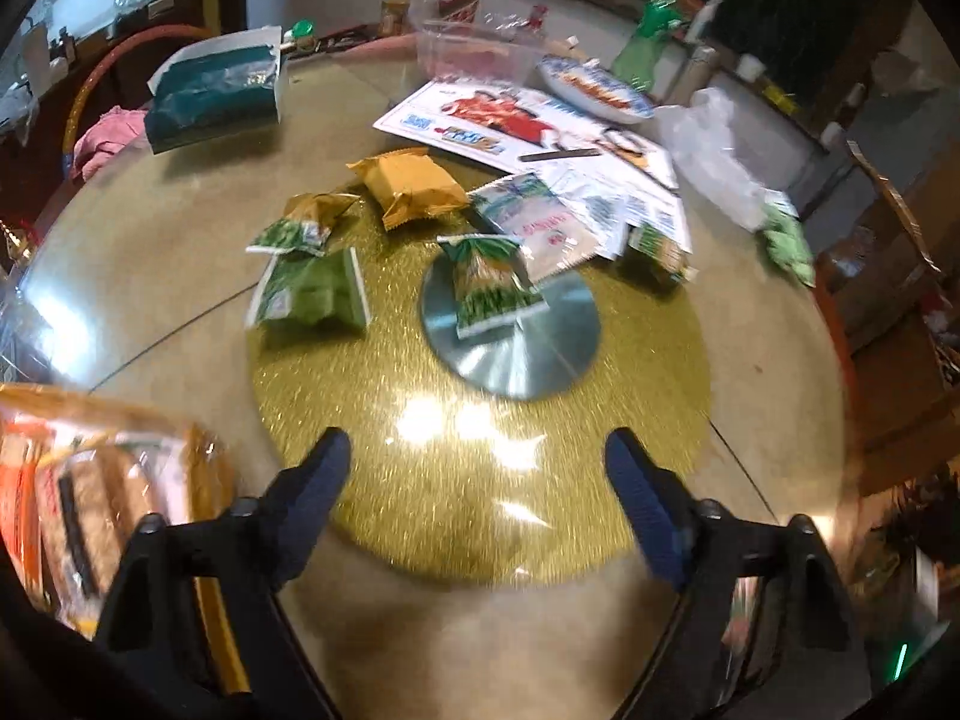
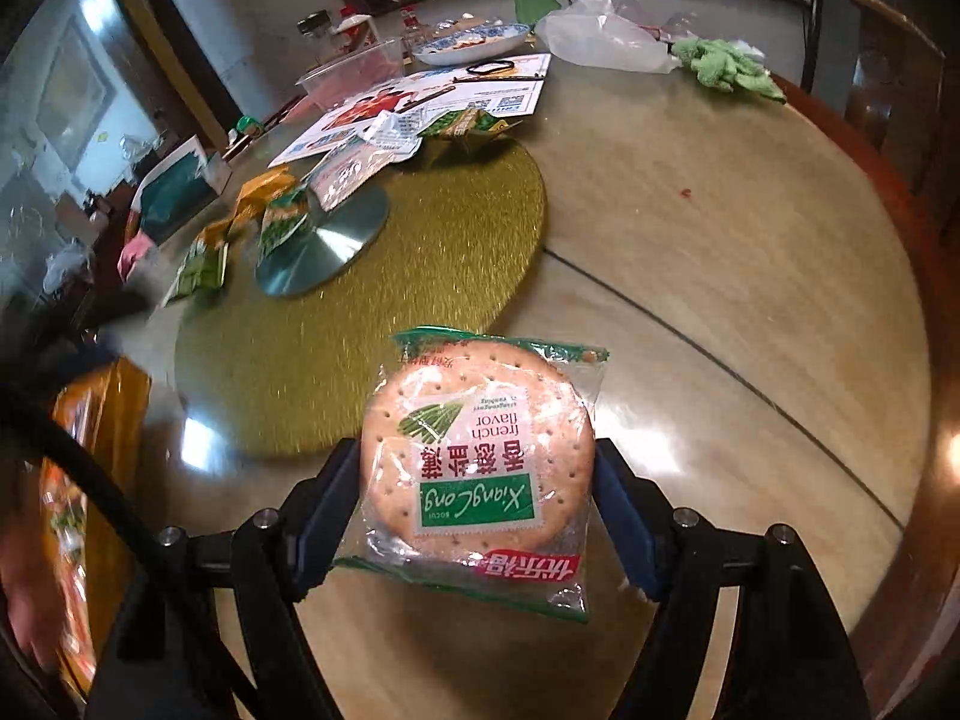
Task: Organize snacks
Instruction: 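Grasp a second XiangCong pack with right tool while left grasps a green snack bag, then carry the green bag and XiangCong pack into the gold tray, open both tools, then reach the left tool to the green pea bag on the lazy susan and grasp it, then grasp the white Dole pack with right tool while left lifts the pea bag, then carry the pea bag and Dole pack into the gold tray, open both tools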
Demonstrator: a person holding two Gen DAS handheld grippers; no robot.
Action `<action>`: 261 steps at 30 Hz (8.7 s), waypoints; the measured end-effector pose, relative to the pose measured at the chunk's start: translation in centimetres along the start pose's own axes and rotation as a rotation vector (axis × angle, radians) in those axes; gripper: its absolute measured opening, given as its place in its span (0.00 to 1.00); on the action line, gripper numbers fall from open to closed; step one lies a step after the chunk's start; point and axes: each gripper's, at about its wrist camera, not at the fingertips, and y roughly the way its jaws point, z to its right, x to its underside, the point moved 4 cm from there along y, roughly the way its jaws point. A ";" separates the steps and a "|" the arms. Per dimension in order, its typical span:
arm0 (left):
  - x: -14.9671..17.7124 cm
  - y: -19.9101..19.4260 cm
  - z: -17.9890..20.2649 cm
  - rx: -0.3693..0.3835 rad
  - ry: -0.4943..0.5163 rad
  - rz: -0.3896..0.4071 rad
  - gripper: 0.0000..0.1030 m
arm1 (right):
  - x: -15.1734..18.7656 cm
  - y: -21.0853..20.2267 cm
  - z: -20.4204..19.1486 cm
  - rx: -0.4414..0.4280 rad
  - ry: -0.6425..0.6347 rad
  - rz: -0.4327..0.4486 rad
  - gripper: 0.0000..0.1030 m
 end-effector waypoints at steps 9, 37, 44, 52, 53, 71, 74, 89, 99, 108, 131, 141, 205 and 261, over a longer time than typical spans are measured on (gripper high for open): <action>-5.4 5.9 1.1 -0.097 -0.040 -0.024 0.66 | 1.6 -0.8 -0.2 -0.034 -0.039 0.028 0.73; 16.2 -6.8 -2.2 0.088 0.092 -0.027 0.11 | 5.2 -2.3 -3.7 -0.093 -0.148 0.035 0.73; 18.9 -10.7 -4.0 0.149 0.057 0.004 0.11 | 6.3 -3.5 -5.2 -0.230 -0.119 0.029 0.73; 20.5 -15.7 -11.1 0.152 -0.066 0.032 0.09 | 7.2 -8.4 -12.0 -0.434 -0.238 0.078 0.73; 20.8 -16.2 -11.9 0.132 -0.084 0.038 0.06 | 7.3 -8.7 -13.2 -0.466 -0.259 0.076 0.73; 22.2 -17.1 -18.5 0.063 -0.184 0.087 0.02 | 9.7 -7.5 -23.4 -0.552 -0.455 -0.002 0.73; 22.0 -17.4 -20.7 0.037 -0.246 0.090 0.03 | 10.5 -7.6 -25.8 -0.558 -0.521 -0.003 0.73; 20.3 -17.7 -21.9 -0.018 -0.251 0.190 0.65 | 10.8 -5.5 -28.2 -0.591 -0.539 -0.037 0.78; 12.9 -15.3 -13.4 0.145 -0.117 0.173 0.76 | 2.7 -7.8 -16.8 -0.512 -0.291 0.095 0.79; 4.2 -9.2 -8.2 0.093 0.005 0.096 0.76 | -0.3 -5.1 -10.1 -0.435 -0.100 0.078 0.79; -6.3 6.0 -8.9 -0.120 -0.092 -0.166 0.46 | -1.1 -3.4 -3.6 -0.468 0.071 0.059 0.79; -4.8 4.6 -7.7 -0.068 -0.035 -0.181 0.36 | -1.0 -3.0 -3.9 -0.451 0.068 0.038 0.79; 9.7 -9.6 -5.1 0.164 -0.249 0.016 0.38 | -12.5 4.3 -6.0 -0.432 -0.129 -0.067 0.79; 20.2 -19.9 -18.4 0.106 -0.367 0.205 0.38 | 3.4 -0.3 -12.8 -0.145 -0.341 -0.016 0.61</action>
